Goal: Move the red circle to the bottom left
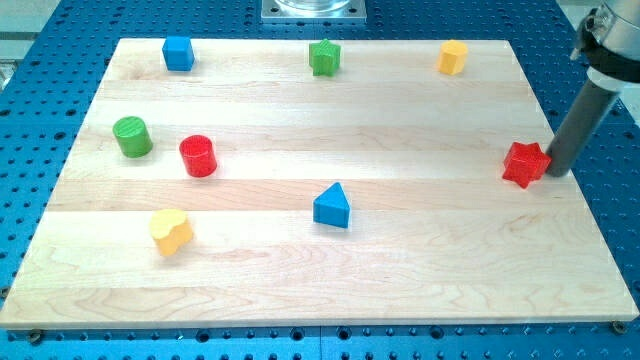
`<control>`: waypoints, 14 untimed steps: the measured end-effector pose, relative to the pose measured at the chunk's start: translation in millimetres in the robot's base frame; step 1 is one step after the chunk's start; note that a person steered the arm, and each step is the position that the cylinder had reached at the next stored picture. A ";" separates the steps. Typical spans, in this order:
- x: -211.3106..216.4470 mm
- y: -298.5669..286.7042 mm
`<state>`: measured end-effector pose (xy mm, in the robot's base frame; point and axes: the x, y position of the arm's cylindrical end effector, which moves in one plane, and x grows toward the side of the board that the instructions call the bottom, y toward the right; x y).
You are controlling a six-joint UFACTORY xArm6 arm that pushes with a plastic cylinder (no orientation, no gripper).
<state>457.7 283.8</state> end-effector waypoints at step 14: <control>-5.7 -490.1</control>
<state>452.0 -206.3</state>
